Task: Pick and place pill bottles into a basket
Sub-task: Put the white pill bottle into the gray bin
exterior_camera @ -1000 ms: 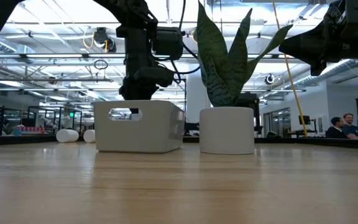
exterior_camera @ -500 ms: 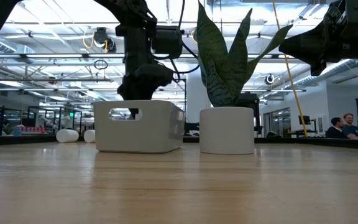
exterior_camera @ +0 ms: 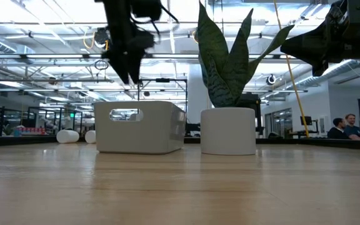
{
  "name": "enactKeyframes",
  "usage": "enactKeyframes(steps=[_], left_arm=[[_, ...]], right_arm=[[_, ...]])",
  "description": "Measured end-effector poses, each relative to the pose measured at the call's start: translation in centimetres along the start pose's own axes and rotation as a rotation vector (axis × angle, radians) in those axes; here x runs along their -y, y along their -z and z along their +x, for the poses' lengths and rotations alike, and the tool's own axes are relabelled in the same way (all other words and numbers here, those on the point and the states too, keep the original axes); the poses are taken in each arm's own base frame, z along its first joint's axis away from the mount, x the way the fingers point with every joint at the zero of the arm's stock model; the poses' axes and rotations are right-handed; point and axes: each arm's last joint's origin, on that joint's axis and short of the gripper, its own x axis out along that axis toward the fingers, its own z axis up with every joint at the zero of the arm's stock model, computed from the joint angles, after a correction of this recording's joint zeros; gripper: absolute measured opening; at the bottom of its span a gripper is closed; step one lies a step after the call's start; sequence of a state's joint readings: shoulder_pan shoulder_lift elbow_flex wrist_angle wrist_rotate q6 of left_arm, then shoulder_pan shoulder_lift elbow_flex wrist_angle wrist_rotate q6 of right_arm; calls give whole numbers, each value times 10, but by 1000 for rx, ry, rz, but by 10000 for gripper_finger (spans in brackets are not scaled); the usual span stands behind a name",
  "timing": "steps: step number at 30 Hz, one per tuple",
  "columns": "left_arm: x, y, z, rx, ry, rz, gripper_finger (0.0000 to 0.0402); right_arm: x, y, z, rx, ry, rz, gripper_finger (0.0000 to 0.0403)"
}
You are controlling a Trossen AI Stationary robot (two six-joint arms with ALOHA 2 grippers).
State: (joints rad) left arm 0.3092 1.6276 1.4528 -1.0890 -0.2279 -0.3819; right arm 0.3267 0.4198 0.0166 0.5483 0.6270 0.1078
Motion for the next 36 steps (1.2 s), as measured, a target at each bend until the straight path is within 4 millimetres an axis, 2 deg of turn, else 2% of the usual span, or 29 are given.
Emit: enactKeyframes(steps=[3, 7, 12, 17, 22, 26, 32, 34, 36], left_arm=[[-24, 2, -19, 45, -45, -131, 230], [-60, 10, -33, 24, -91, -317, 230], [-100, 15, -35, -25, -149, -478, 230], [-140, 13, -27, -68, -148, -616, 230], [-185, 13, -5, -153, -154, -725, 230], [-221, 15, 30, -258, -146, -784, 230], [-246, 28, 79, -394, -77, -849, 230], [-252, 30, 89, -391, -30, -856, 230], [-256, 34, 95, -399, -64, -863, 230]], right_arm=[[0, 0, 0, 0, 0, 3, 71], [0, 0, 0, -2, 0, 2, 71], [0, 0, 0, 0, 0, 4, 71], [0, 0, 0, 0, 0, 3, 71], [0, 0, 0, 0, 0, 3, 71], [0, 0, 0, 0, 0, 3, 71], [0, 0, 0, 0, 0, 3, 71], [0, 0, 0, 0, 0, 3, 71], [0, 0, 0, 0, 0, 4, 71]])
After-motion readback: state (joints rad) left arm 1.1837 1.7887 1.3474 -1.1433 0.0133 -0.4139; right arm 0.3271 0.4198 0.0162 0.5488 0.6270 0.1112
